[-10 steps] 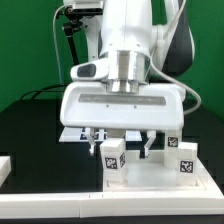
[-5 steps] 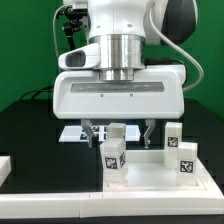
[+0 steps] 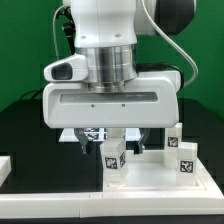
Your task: Assemble square table
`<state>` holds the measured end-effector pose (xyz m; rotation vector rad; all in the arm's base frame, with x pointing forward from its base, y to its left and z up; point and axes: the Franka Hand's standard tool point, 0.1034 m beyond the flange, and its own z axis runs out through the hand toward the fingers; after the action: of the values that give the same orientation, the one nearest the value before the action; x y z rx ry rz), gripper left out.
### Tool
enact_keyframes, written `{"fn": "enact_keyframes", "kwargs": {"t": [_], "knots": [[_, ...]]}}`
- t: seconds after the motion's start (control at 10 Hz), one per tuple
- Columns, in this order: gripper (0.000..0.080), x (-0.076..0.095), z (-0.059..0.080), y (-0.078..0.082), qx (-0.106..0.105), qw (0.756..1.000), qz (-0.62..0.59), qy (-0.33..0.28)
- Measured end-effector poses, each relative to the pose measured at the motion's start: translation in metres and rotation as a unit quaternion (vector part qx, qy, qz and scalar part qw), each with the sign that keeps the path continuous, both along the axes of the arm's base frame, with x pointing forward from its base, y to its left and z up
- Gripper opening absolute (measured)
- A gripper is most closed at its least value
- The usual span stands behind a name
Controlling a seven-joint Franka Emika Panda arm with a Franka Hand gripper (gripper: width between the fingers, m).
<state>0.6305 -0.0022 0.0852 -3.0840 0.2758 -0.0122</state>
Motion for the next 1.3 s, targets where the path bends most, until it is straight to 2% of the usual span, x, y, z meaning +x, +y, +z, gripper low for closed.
{"fn": "enact_keyframes", "kwargs": {"t": [0.3, 0.4, 0.5, 0.6, 0.7, 1.1, 1.2, 1.3], "knots": [[0.0649, 0.0, -0.0001, -0.0005, 0.0, 1.0, -0.017, 0.001], [0.0547, 0.0, -0.0002, -0.0004, 0.0, 1.0, -0.021, 0.001], [0.0412, -0.0001, -0.0003, 0.0001, 0.001, 0.998, -0.056, 0.003], [0.0412, 0.0, -0.0003, 0.0003, 0.001, 0.995, -0.096, 0.004], [0.0289, -0.0001, -0.0003, 0.0004, 0.002, 0.992, -0.13, 0.006], [0.029, -0.0007, -0.0013, -0.0005, 0.003, 0.969, -0.248, 0.011], [0.029, -0.0016, -0.0018, -0.0025, 0.005, 0.945, -0.328, 0.004], [0.029, -0.0044, -0.0023, -0.005, 0.018, 0.913, -0.407, 0.006]]}}
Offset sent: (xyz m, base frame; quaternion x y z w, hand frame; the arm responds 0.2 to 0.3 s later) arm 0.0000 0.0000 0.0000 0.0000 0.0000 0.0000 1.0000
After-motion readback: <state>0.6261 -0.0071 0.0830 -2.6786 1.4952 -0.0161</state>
